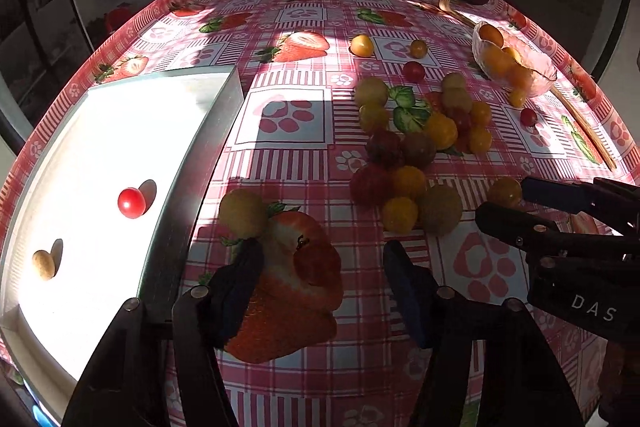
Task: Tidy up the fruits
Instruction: 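Move both grippers back to the fruit pile on the tablecloth, then grasp a red tomato with the left gripper while the right grasps a yellow cherry tomato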
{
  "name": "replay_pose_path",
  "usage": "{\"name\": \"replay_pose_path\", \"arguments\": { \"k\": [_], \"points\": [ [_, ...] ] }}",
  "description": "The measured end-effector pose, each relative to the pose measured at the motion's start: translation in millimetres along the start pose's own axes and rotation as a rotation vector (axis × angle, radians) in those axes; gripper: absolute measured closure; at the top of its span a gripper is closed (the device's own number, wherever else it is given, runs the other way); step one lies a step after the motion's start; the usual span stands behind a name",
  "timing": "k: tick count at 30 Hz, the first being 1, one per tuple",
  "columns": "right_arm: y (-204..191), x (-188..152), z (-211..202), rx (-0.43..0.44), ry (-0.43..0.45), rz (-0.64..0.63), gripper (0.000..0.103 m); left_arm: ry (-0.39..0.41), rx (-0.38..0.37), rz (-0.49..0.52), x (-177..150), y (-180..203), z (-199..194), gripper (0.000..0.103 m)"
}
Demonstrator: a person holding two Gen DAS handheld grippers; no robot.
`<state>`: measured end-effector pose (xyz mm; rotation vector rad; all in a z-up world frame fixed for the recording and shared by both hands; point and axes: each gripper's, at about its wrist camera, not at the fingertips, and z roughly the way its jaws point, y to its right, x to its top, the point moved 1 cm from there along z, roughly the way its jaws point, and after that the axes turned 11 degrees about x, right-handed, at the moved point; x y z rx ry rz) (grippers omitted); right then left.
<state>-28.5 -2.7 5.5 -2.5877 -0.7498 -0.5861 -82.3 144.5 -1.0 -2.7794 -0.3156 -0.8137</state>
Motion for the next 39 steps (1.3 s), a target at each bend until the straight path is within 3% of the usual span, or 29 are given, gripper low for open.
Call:
{"name": "replay_pose_path", "arguments": {
  "k": [2,3,6,7,22,39],
  "points": [
    [-1.2,1.3,1.1,-0.017,0.000,-0.007,0.051,0.006,-0.017,0.011,0.7,2.1,-1.3,0.053],
    [-1.8,1.6,1.4,-0.027,0.000,-0.010,0.053,0.010,-0.020,0.015,0.7,2.9,-2.1,0.063],
    [-0.6,1.8,0.6,-0.039,0.005,-0.010,0.070,0.016,-0.031,0.021,1.0,3.2,-2.7,0.082],
    [0.1,1.7,0.1,-0.032,0.006,-0.005,0.079,0.015,-0.035,0.021,1.1,2.8,-2.8,0.081],
    [6.4,-22.2,-25.9,0.117,0.014,0.121,0.079,0.037,-0.103,0.012,-13.6,-5.4,-40.1,0.081],
    [-31.5,-21.2,-55.7,0.127,0.014,0.061,0.078,0.106,-0.056,-0.071,-27.6,-72.9,-76.8,0.081]
  ]
}}
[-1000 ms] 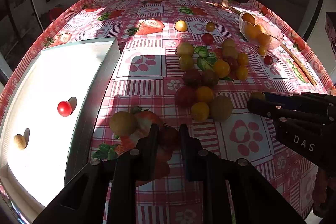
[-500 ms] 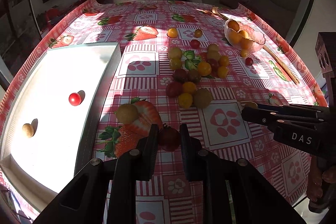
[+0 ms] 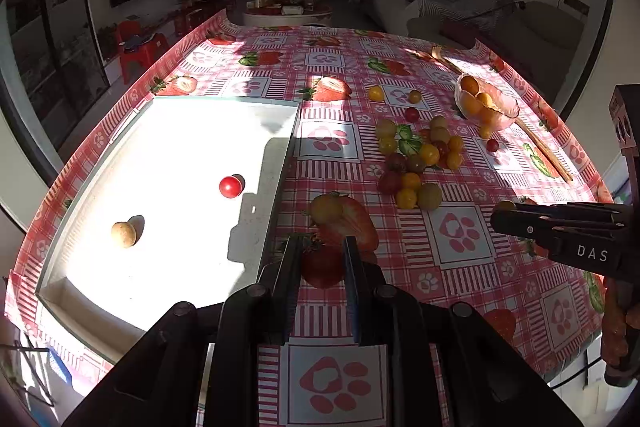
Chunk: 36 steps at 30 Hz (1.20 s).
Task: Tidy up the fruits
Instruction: 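Grasp a red tomato with the left gripper while the right grasps a yellow cherry tomato, then carry both held tomatoes over the white tray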
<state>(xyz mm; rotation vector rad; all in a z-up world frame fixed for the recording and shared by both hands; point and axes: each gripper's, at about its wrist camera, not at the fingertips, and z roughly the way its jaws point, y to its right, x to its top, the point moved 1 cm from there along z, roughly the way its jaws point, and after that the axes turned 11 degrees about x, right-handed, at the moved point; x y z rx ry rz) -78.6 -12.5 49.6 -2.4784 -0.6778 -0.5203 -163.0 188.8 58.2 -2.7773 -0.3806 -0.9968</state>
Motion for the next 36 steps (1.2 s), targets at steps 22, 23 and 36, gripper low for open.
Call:
{"name": "replay_pose_path", "arguments": {
  "k": [22,23,36],
  "points": [
    [-122.7,44.3,44.2,0.097,-0.077,-0.198,0.078,0.007,0.177,-0.157,-18.3,-120.0,6.6,0.081],
    [-130.0,45.7,48.9,0.105,-0.085,-0.209,0.078,0.003,0.187,-0.159,-19.2,-124.7,8.5,0.081],
    [-173.7,56.2,111.9,0.148,-0.202,-0.262,0.079,-0.047,0.261,-0.135,-20.1,-139.9,38.6,0.081]
  ]
}}
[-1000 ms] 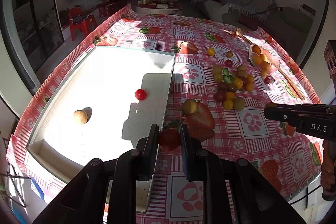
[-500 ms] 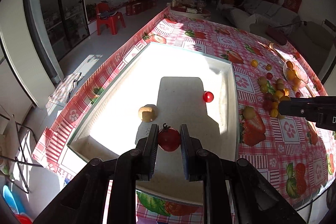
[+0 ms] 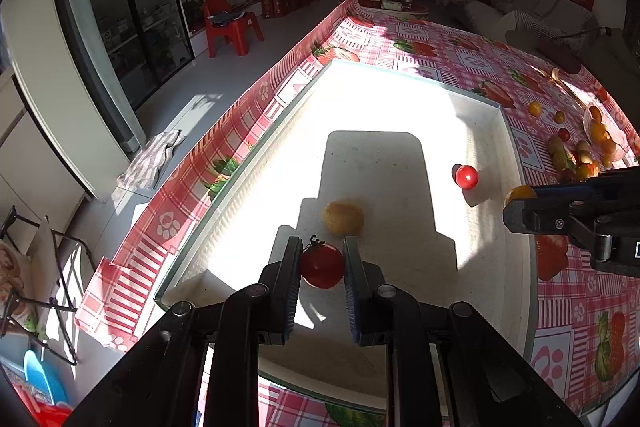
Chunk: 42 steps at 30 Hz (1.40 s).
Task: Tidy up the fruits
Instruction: 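Carry both held tomatoes over the white tray, then open both grippers to release the tomatoes into the white tray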
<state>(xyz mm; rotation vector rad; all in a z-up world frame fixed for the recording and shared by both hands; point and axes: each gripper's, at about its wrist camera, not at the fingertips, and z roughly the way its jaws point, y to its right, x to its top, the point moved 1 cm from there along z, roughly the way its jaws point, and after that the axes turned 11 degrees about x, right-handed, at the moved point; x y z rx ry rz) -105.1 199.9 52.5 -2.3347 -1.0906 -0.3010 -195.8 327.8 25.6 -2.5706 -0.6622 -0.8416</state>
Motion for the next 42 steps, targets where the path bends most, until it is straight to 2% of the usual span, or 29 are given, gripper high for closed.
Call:
{"name": "replay_pose_path", "arguments": {
  "k": [9,18,19,20,21,22,25,32,42],
  "points": [
    [6.0,5.8,38.9,-0.017,-0.080,0.003,0.078,-0.035,0.023,0.022,-2.9,5.0,14.0,0.081],
    [3.4,9.8,52.9,-0.048,-0.111,-0.032,0.078,-0.040,0.037,0.041,-6.1,9.5,18.0,0.080],
    [2.4,10.2,53.6,-0.053,-0.111,-0.037,0.077,-0.040,0.039,0.038,-6.1,9.0,18.0,0.077],
    [1.8,11.0,54.2,-0.054,-0.112,-0.040,0.076,-0.039,0.045,0.035,-6.1,8.2,17.9,0.069],
    [1.5,11.9,54.5,-0.050,-0.112,-0.040,0.074,-0.032,0.050,0.027,-6.2,7.2,17.3,0.040],
    [1.2,12.6,54.5,-0.046,-0.113,-0.039,0.071,-0.010,0.059,0.014,-6.7,4.7,14.4,0.023],
    [0.5,15.3,54.6,-0.055,-0.110,-0.046,0.062,0.015,0.054,0.003,-6.8,0.4,9.2,0.023],
    [-5.5,16.4,32.9,-0.069,-0.047,-0.064,0.021,-0.012,0.031,-0.028,-6.9,-4.2,5.5,0.023],
    [-2.5,6.8,-8.8,-0.114,0.032,-0.069,0.020,-0.001,0.007,0.009,-4.2,11.4,-20.2,0.023]
  ]
}}
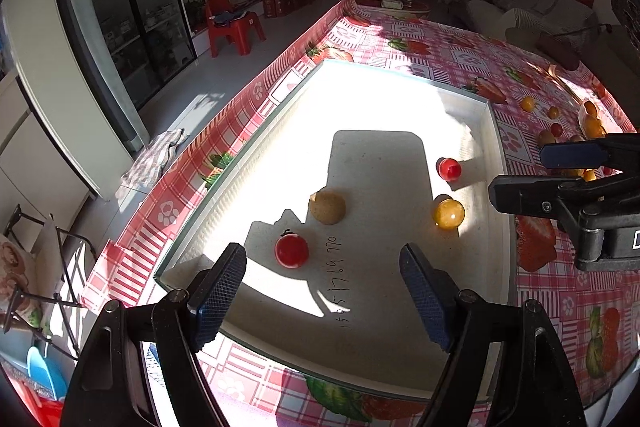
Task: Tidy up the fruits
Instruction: 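Open both grippers to release the tomatoes into the white tray, then move both grippers back to the fruit pile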
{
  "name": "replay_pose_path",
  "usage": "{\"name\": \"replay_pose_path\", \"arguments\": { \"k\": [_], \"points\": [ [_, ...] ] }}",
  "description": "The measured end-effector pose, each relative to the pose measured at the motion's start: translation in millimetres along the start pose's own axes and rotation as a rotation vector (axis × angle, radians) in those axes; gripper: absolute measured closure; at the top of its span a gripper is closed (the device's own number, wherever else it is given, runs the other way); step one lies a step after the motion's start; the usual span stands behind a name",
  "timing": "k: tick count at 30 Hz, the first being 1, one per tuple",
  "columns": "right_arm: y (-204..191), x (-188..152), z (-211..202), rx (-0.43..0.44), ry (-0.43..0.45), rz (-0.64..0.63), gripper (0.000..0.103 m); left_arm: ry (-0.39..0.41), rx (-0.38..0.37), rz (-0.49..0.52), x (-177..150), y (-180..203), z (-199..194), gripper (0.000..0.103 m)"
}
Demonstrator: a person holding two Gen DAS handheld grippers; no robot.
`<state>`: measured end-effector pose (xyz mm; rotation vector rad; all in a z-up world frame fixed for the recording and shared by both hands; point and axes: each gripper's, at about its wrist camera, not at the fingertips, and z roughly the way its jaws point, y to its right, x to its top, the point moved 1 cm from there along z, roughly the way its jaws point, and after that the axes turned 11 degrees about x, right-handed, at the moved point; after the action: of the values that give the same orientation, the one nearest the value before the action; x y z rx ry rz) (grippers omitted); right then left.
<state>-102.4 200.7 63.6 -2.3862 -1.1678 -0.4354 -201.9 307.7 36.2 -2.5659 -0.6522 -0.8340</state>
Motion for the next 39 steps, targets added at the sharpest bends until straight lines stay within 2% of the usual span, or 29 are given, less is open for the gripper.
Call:
{"name": "replay_pose_path", "arguments": {
  "k": [10,22,29,35,36,37,39],
  "points": [
    [56.4,-50.2,-33.6,-0.013,0.035,0.131,0.020,0.026,-0.039,0.125,3.1,52.2,-26.8,0.023],
    [170.6,-145.0,-75.7,-0.144,0.072,0.415,0.020,0.040,-0.156,0.240,9.9,143.7,-49.3,0.023],
    [217.2,-169.2,-98.7,-0.200,0.116,0.502,0.020,0.055,-0.178,0.318,11.8,201.0,-39.2,0.023],
    [236.1,-176.0,-101.5,-0.228,0.136,0.520,0.020,-0.002,-0.225,0.318,5.8,225.6,-26.9,0.023],
    [238.5,-176.2,-101.8,-0.235,0.141,0.519,0.020,-0.006,-0.237,0.310,5.7,228.5,-27.3,0.029],
    [242.4,-176.1,-102.1,-0.244,0.147,0.519,0.020,-0.014,-0.247,0.308,5.2,232.3,-27.5,0.039],
    [249.8,-175.2,-102.1,-0.263,0.152,0.521,0.020,-0.039,-0.261,0.307,4.6,241.1,-25.7,0.044]
  ]
}}
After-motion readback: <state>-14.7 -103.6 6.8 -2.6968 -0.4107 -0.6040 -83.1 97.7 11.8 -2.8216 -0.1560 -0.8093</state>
